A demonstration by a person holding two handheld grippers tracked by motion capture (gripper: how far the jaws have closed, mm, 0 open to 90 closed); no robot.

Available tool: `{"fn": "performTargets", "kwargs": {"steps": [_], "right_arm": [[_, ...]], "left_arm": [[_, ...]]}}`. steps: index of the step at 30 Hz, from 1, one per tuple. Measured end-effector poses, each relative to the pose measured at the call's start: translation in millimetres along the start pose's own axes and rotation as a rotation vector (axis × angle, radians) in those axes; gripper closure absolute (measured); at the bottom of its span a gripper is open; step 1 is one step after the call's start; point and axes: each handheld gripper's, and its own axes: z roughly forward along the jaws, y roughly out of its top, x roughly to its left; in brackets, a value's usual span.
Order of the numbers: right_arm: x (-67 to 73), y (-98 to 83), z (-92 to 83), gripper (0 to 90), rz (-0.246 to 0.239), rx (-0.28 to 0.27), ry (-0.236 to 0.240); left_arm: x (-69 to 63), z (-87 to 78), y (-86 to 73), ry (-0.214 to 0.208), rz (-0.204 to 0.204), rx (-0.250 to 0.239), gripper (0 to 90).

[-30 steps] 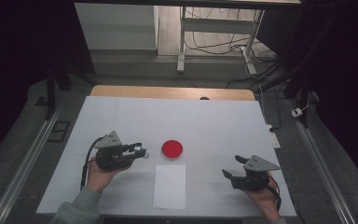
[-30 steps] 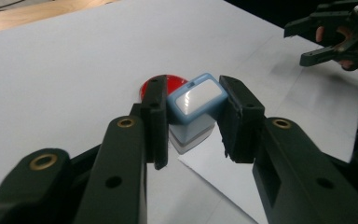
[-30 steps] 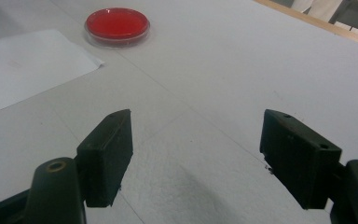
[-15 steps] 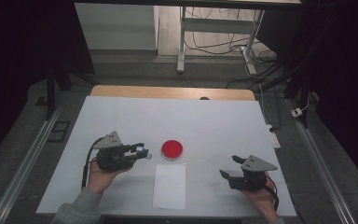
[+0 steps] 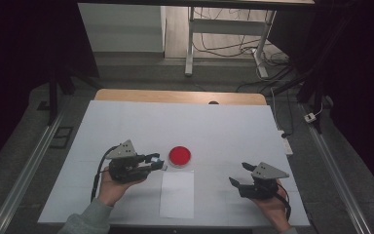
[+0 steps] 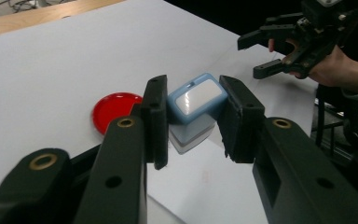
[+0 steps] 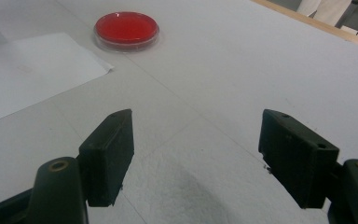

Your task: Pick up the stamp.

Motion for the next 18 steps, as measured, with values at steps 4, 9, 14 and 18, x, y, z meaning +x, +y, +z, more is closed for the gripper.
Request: {"fn": "performTargets", "kwargs": {"steps": [4, 9, 14, 18], "right_arm": [[-0.4, 0.4, -0.5, 26.2, -0.002, 0.005, 0.001], [-0.1, 0.4, -0.2, 26.2, -0.002, 0.004, 0.001], [0.1, 0.2, -0.1, 26.2, -0.003, 0.005, -0.004], [-0.3, 0.1, -0.3, 26.2, -0.004, 0.005, -0.003]], "left_arm": [[-4.3, 5.9, 1.8, -0.017, 0.008, 0.006, 65.0], [-8.4, 12.2, 3.5, -0.031, 0.011, 0.01, 65.0], [-12.6, 19.6, 4.8, -0.045, 0.018, 0.02, 65.0], [-15.8, 24.9, 5.4, -0.053, 0.026, 0.03, 65.0]]}}
